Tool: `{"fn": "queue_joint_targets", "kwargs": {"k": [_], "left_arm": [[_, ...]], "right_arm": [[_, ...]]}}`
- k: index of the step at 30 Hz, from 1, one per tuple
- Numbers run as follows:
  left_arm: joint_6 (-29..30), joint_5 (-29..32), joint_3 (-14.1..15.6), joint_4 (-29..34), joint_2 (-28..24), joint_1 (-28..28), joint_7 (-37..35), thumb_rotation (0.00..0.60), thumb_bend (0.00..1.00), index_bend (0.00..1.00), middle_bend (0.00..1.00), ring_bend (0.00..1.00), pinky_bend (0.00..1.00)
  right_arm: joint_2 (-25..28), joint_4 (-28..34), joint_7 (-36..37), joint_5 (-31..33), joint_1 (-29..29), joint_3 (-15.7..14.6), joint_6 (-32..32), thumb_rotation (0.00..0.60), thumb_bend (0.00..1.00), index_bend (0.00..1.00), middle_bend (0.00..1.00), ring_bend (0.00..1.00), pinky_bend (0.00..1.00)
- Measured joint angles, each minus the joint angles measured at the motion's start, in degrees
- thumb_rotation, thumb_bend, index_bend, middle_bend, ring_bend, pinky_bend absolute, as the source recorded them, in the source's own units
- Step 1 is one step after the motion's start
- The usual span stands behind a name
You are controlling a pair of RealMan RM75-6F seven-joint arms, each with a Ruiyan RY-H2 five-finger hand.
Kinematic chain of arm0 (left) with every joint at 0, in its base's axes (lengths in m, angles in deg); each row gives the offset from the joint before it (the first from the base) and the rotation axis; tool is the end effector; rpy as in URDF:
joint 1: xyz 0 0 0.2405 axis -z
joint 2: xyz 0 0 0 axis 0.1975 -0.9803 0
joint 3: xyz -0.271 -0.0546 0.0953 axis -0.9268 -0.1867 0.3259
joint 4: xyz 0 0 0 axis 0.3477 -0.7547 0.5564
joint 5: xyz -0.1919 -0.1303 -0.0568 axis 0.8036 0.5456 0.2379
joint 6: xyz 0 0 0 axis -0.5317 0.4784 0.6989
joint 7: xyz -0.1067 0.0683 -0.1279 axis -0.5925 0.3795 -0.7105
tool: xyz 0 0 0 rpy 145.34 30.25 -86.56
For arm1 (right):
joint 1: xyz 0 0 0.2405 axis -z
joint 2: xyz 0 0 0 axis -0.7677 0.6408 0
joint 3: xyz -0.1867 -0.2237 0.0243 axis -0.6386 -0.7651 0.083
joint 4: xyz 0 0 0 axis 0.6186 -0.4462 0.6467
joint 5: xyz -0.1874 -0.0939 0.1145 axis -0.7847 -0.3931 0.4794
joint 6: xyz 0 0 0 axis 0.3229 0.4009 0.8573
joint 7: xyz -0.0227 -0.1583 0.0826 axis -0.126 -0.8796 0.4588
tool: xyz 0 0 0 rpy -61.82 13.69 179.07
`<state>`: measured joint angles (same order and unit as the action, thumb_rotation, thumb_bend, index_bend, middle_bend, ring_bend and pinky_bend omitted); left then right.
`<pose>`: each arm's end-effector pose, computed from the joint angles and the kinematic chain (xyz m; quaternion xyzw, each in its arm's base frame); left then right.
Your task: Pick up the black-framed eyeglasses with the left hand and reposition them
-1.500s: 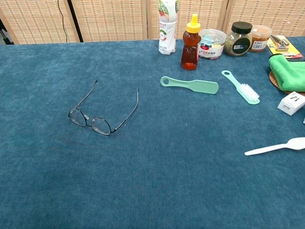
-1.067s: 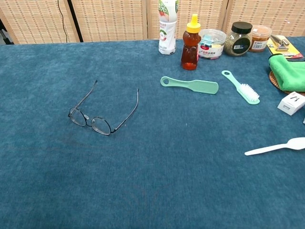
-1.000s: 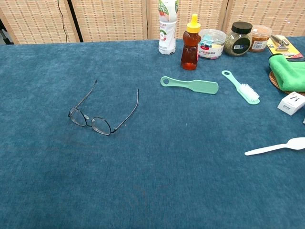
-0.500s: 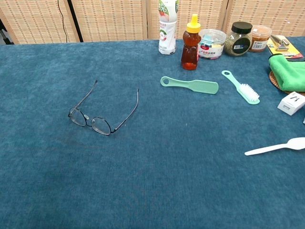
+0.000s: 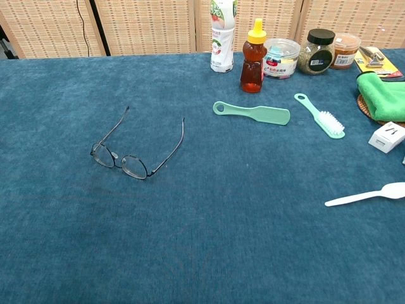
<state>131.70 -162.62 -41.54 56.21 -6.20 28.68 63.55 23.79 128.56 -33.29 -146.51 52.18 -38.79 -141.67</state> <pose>-0.3067 0.2981 0.0987 -0.6953 -0.3649 -0.3306 0.5235 -0.3440 -0.1741 0.1722 0.5819 -0.3569 0.3989 0.6123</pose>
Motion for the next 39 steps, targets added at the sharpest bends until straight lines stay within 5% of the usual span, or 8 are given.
{"fn": "queue_joint_targets", "kwargs": {"k": [23,39], "left_arm": [[-16.0,6.8,-1.0,-5.6,12.5,13.4,4.8,0.484,0.23,0.29,0.21,0.13,0.08],[-17.2,11.1,2.2,-5.7,16.4,15.7,11.2,0.484,0.23,0.29,0.22,0.16,0.08]], "right_arm": [[0.8,0.4,-0.1,0.7,2.4,-0.3,-2.4,0.600,0.31,0.23,0.07,0.09,0.17],[1.1,0.2,0.5,0.9,3.8,-0.3,-3.8,0.600,0.31,0.23,0.07,0.09,0.17]]}}
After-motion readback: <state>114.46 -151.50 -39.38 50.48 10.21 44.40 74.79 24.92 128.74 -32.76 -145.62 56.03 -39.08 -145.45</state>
